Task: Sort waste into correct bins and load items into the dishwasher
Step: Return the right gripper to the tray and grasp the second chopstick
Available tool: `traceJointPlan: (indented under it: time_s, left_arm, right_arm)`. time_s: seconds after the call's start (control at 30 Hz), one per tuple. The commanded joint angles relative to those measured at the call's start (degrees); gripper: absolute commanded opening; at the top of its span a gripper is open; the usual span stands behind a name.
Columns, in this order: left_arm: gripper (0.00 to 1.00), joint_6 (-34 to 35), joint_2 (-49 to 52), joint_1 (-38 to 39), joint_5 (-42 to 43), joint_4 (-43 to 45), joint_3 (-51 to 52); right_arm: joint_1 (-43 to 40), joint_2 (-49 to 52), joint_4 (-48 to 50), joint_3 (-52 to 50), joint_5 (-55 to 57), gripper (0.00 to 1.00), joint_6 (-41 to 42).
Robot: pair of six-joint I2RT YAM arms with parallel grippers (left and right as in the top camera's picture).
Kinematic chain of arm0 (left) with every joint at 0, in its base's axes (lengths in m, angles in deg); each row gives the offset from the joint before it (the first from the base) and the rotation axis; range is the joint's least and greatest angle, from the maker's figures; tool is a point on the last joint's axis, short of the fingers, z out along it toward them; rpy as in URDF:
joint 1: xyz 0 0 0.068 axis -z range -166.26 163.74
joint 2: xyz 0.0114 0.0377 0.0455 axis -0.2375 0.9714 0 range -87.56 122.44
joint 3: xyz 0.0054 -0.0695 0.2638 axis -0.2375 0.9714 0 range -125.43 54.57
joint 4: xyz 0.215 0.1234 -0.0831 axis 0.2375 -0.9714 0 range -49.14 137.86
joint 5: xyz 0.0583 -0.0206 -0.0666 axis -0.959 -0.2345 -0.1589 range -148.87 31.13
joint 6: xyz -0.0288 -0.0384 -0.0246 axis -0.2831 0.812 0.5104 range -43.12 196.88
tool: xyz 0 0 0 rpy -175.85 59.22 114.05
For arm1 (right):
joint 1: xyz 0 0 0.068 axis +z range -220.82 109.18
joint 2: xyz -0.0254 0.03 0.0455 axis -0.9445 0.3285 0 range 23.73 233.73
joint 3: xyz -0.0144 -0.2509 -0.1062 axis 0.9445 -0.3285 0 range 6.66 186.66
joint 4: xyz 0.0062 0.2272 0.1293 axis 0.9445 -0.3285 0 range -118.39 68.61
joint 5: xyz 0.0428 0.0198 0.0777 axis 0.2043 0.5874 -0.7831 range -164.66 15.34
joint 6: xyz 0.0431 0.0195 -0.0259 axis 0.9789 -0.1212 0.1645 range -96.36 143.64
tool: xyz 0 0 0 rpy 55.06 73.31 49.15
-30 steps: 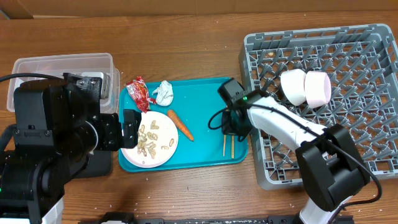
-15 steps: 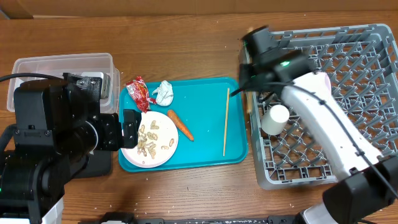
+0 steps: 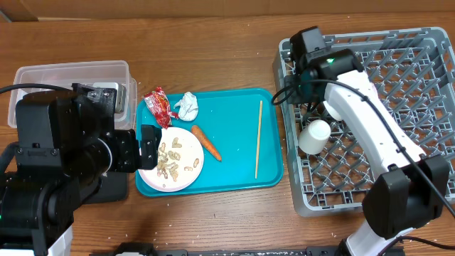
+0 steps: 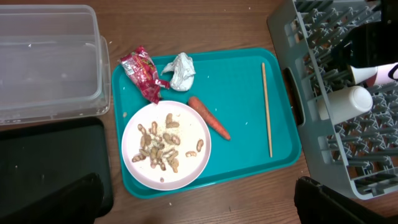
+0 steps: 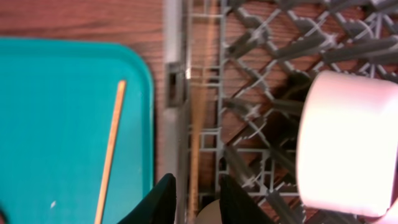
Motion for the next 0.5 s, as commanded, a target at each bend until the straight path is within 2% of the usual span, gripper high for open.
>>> traceJointPlan:
  time_s: [0.0, 0.23, 0.4, 0.47]
  left_arm:
    - [1.0, -0.07, 0.2, -0.35, -0.31, -0.13, -0.94]
    - [1.0, -0.07, 0.2, -0.35, -0.31, -0.13, -0.94]
    - [1.0, -0.07, 0.2, -0.35, -0.31, -0.13, -0.94]
    - [1.0, -0.07, 0.2, -0.35, -0.31, -0.13, -0.94]
  right_arm:
    - [4.07, -3.17, -0.59, 1.55, -1.25, 0.29, 2.84]
    - [14.14, -2.29, -2.21, -1.14, -3.65, 0.34, 17.27]
    - [18.27, 0.44, 5.68, -10.34, 0.96, 0.39, 27.91]
    - [18.32, 1.25, 10.29, -14.49, 1.05, 0.43, 29.03]
